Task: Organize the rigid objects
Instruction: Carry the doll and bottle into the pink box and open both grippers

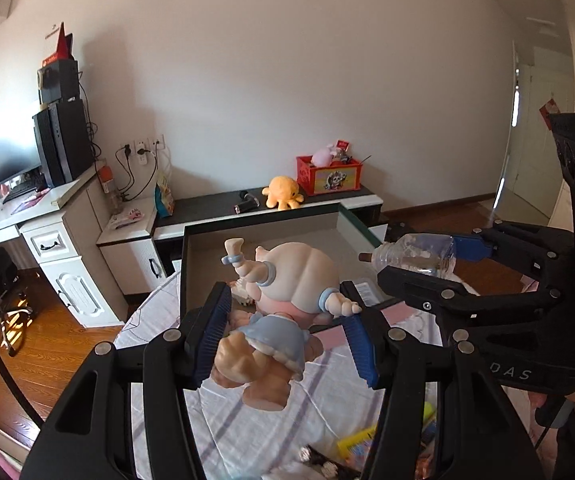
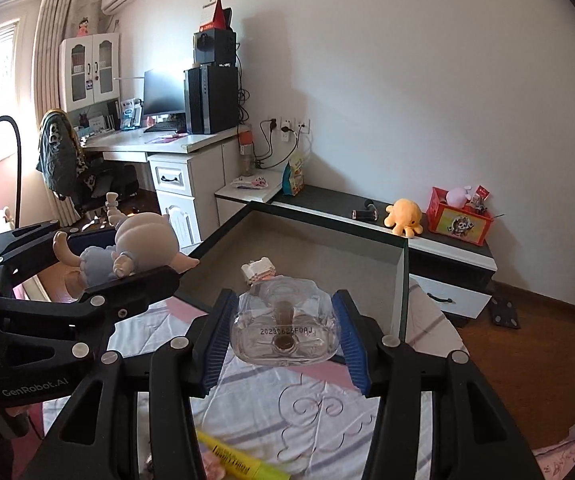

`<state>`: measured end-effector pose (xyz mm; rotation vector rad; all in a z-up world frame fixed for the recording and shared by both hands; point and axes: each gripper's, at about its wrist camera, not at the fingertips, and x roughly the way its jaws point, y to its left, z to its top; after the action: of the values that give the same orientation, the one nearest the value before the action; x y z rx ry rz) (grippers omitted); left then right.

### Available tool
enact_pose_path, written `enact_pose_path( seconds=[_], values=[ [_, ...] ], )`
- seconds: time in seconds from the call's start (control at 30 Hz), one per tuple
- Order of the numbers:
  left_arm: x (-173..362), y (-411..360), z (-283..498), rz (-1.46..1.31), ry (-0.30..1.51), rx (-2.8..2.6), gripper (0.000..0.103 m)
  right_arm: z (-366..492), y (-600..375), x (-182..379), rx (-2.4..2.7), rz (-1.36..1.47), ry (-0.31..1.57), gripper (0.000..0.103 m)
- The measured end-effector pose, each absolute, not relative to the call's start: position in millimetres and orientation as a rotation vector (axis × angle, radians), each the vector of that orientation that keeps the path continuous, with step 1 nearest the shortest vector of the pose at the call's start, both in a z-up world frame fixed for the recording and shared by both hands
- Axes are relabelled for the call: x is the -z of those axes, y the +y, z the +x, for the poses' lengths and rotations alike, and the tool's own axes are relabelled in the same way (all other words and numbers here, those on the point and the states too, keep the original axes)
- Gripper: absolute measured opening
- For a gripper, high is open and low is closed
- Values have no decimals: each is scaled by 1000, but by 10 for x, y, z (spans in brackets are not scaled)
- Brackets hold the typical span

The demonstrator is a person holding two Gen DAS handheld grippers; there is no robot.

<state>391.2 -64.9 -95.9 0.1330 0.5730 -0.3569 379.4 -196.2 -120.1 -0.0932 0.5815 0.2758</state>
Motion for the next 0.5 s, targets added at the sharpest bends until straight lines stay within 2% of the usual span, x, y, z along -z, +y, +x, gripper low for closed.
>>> enact_pose_path(
  seconds=[0.2, 0.5],
  values=[
    [1377, -632, 4779, 137, 740, 318, 56, 4690, -1903, 1585, -269, -94, 724, 51],
    [1937, -706, 5292, 182, 880, 291, 56, 5268, -1815, 2131, -258, -103, 872, 51]
  ],
)
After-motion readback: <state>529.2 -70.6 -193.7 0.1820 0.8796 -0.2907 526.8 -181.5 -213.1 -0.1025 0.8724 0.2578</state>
